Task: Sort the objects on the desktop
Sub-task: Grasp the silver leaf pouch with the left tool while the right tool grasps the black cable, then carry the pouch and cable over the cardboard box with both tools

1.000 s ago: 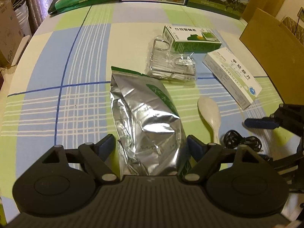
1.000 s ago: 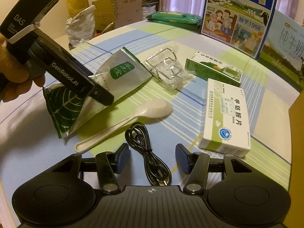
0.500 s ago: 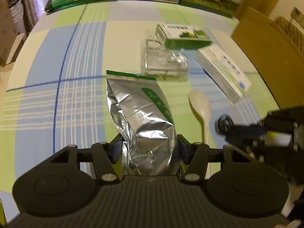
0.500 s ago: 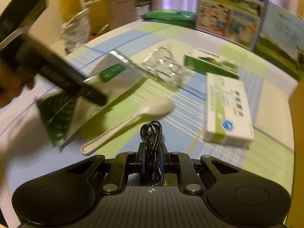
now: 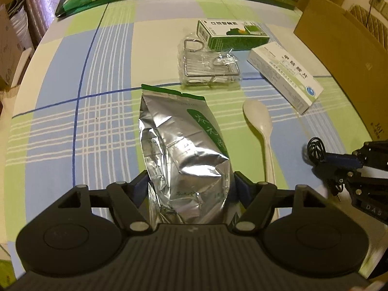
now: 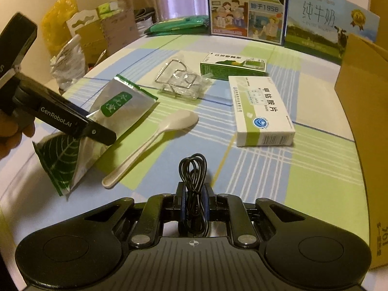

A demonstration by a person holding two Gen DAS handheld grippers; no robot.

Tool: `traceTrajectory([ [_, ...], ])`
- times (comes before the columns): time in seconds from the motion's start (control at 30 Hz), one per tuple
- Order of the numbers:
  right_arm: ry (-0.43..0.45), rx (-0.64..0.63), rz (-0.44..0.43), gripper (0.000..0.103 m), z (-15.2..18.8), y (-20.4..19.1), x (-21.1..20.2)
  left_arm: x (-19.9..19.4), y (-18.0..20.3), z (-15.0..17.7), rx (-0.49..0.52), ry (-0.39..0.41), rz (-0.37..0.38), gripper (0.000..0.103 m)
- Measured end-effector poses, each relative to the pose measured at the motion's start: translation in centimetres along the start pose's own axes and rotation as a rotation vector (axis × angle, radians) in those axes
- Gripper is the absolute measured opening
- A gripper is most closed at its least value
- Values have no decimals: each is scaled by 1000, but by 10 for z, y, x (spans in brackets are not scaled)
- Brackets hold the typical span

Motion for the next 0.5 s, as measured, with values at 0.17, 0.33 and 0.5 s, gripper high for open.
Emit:
traceTrajectory([
  [0.17, 6, -50, 14, 11, 3, -3, 1, 1, 5, 0, 34, -2, -16, 75],
  [0.33, 8, -90, 28, 12, 6, -5, 2, 3, 13, 3, 93, -5, -49, 79],
  [0.5, 7, -143, 51, 18, 6, -8, 3, 2, 10, 3, 85, -1, -57, 75],
])
Point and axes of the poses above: each gripper's, at about its wrist camera, not at the fingertips, and x roughly the way its jaws point, y to its right, z to its underside, the point moved 3 cm from there along x, roughly the way its jaws point, and after that the axes turned 11 degrees about -z, right-handed, at the moved point
